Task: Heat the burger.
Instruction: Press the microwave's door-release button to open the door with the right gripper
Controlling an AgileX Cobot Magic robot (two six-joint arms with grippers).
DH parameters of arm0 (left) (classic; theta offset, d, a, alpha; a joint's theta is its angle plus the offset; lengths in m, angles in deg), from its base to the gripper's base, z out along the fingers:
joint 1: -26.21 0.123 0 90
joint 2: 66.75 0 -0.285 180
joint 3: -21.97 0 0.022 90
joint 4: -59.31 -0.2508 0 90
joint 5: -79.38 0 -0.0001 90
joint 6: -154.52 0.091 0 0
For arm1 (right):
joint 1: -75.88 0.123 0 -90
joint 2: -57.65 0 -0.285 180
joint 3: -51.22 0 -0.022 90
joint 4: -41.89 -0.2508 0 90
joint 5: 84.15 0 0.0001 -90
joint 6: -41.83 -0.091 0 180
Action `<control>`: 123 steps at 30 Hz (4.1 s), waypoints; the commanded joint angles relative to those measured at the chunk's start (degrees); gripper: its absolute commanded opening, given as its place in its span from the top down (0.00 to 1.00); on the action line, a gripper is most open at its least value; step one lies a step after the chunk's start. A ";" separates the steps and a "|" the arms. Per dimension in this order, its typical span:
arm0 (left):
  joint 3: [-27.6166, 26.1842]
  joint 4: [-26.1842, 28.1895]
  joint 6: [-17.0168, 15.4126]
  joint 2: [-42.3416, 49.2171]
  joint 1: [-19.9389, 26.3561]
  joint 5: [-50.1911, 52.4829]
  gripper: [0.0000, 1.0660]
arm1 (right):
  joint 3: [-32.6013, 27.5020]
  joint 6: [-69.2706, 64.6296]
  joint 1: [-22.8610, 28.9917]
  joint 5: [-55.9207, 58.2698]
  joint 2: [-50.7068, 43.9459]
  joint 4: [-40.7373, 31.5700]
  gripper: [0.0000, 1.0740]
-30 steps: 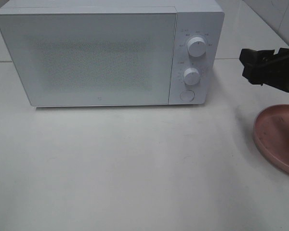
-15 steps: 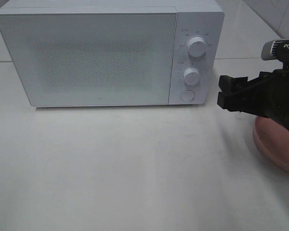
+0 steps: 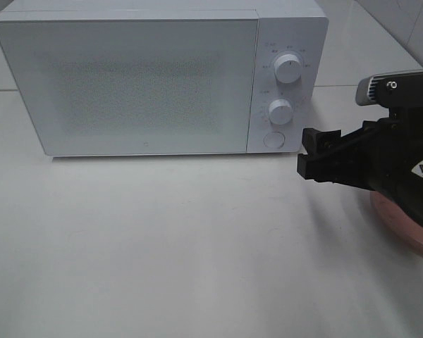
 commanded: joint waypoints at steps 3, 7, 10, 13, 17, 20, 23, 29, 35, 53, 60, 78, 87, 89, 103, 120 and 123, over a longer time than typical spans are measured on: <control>0.17 0.00 -0.23 1.20 -0.23 0.80 0.08 | 0.00 1.03 0.57 -0.06 -0.06 -2.18 0.30; 0.17 0.00 -0.23 1.20 -0.23 0.80 0.08 | 0.00 0.63 0.57 -0.06 1.32 -2.98 0.30; 0.17 0.00 -0.23 1.20 -0.23 0.80 0.08 | 0.00 -2.75 0.57 -0.06 3.38 -3.09 0.31; 0.17 0.00 -0.23 1.20 -0.23 0.80 0.08 | 0.00 -7.73 0.57 -0.06 5.44 -3.09 0.31; 0.17 0.00 -0.23 1.20 -0.23 0.80 0.08 | 0.00 -19.31 0.57 -0.40 7.68 -3.09 0.34; 0.17 0.00 -0.23 1.20 -0.23 0.80 0.08 | 0.00 -24.69 0.57 -0.57 8.37 -3.09 0.36; 0.17 0.00 -0.23 1.20 -0.23 0.80 0.08 | 0.00 -32.31 0.57 -0.74 9.22 -3.09 0.40; 0.17 0.00 -0.23 1.20 -0.23 0.80 0.08 | 0.00 -52.71 0.57 -1.72 9.80 -2.98 0.55; 0.17 0.00 -0.23 1.20 -0.23 0.80 0.08 | 0.00 -68.07 0.57 -1.89 9.80 -2.98 0.70; 0.17 0.00 -0.23 1.20 -0.23 0.80 0.08 | 0.00 -86.75 0.57 -1.83 9.80 -2.86 1.00; 0.17 0.00 -0.23 1.20 -0.23 0.80 0.08 | 0.06 -86.75 0.57 -2.86 10.37 -2.75 1.00; 0.17 0.00 -0.23 1.20 -0.23 0.80 0.08 | 8.25 -89.09 0.40 -3.09 21.31 0.40 1.00; 0.17 0.00 -0.23 1.20 -0.23 0.80 0.08 | 13.75 -89.61 -1.03 -2.18 25.50 0.52 1.00; 0.17 0.00 -0.23 1.20 -0.23 0.80 0.08 | 14.84 -89.78 -1.89 -1.60 26.07 0.52 1.00; 0.17 0.06 -0.23 1.20 -0.23 0.80 0.08 | 20.51 -92.65 -2.98 -0.92 31.17 -0.29 1.00; 0.17 0.06 -0.29 1.20 -0.23 0.80 0.08 | 26.76 -90.93 -6.30 0.52 34.95 -0.69 1.00; 0.17 0.06 -0.29 1.20 -0.23 0.80 0.08 | 27.44 -90.87 -6.30 0.74 35.92 -0.34 1.00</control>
